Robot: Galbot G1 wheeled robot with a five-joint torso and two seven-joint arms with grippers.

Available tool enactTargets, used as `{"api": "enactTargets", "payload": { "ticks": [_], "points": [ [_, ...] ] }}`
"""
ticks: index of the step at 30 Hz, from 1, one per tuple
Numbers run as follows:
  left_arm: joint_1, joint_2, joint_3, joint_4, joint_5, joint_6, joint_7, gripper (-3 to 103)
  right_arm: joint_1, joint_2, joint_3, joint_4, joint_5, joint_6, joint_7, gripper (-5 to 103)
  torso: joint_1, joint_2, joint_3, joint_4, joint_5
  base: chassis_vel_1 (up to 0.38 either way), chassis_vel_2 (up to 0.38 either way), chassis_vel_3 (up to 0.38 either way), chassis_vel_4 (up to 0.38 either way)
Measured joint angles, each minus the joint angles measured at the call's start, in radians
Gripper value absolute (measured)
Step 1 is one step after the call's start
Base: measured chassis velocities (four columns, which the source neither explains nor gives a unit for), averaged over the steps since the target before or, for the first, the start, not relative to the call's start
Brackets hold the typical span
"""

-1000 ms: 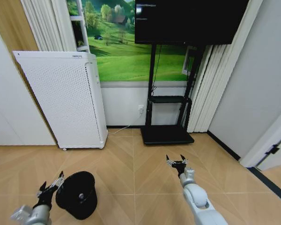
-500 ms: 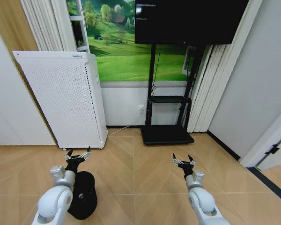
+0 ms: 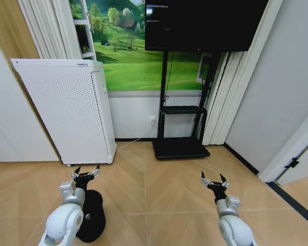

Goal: Pick up the trash bin and place the garbage on the floor into it.

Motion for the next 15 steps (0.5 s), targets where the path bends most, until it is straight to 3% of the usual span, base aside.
{"api": "enactTargets", "payload": {
  "ticks": [6,9,15],
  "points": [
    [0.007,0.009,-0.009,-0.004,-0.002,0.0,0.013,100,0.008,0.0,-0.022,0.0,0.01,-0.003,-0.018,100,0.004,0.019,0.015,0.0,0.0001,0.0,0.0,0.0,0.0],
    [0.02,0.013,-0.011,-0.018,-0.007,-0.001,0.042,100,0.012,-0.023,-0.046,0.001,0.073,-0.005,-0.119,100,0.007,0.038,0.031,0.0001,0.0,0.0,0.0,0.0,0.0],
    [0.028,0.01,-0.007,-0.03,-0.008,-0.001,0.048,100,0.029,-0.041,-0.073,-0.005,0.096,-0.004,-0.172,100,0.012,0.061,0.049,-0.0001,0.0,0.0,0.0,0.0,0.0]
  ]
}}
